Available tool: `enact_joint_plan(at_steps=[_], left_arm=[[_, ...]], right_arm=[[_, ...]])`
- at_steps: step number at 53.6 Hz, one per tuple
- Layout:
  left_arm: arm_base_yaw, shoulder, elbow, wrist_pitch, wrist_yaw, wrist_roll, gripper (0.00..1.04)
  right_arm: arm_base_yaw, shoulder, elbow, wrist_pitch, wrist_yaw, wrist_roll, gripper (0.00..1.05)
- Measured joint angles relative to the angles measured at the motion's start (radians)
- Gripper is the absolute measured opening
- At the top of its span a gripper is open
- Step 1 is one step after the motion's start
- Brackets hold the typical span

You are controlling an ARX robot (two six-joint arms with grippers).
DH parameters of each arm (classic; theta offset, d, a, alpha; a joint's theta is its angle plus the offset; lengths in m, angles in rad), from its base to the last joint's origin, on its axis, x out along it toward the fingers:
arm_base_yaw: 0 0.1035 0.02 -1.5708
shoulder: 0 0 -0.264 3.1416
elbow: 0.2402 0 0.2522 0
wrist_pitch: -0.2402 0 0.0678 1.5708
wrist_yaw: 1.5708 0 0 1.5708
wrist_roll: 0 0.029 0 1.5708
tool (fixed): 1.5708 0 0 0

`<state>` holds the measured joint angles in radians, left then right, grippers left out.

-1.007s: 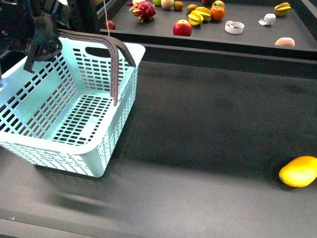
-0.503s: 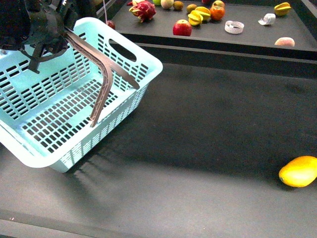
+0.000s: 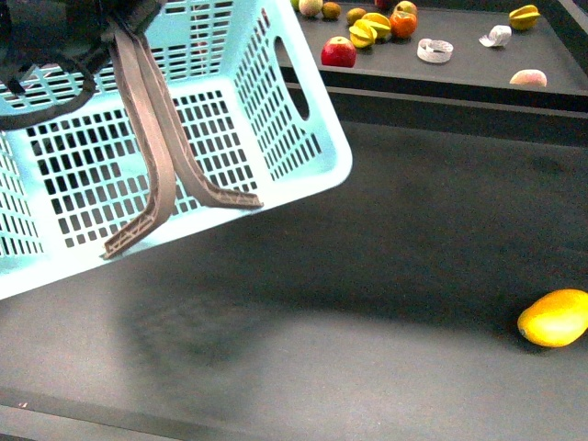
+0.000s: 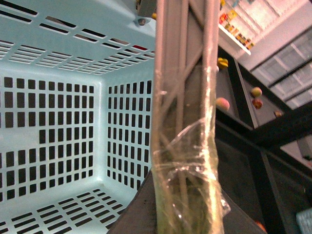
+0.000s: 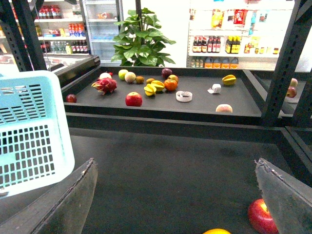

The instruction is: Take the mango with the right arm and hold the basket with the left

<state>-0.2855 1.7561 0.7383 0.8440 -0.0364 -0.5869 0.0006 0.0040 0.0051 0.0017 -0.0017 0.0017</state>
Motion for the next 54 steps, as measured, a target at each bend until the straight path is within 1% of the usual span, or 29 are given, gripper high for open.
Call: enact_joint_plan(at_steps=[10, 16, 24, 37, 54], left_arm=[[-0.083, -0.045, -0.073, 0.045, 0.032, 0.085, 0.1], [-0.153, -0.086, -0.083, 0.079, 0.049, 0.175, 0.1], [-0.201, -0.103, -0.083, 0.093, 0.082, 0.214, 0.1], [-0.238, -0.103, -0.083, 0.092, 0.1, 0.248, 0.1], [-0.265, -0.105, -0.088, 0.093, 0.075, 0.278, 0.1]], right_arm=[[0.0, 0.0, 0.0, 0.0, 0.0, 0.0, 0.97], [0.0, 0.0, 0.0, 0.0, 0.0, 0.0, 0.97], [0.0, 0.0, 0.0, 0.0, 0.0, 0.0, 0.97], [0.0, 0.0, 0.0, 0.0, 0.0, 0.0, 0.97], [0.0, 0.0, 0.0, 0.0, 0.0, 0.0, 0.97]])
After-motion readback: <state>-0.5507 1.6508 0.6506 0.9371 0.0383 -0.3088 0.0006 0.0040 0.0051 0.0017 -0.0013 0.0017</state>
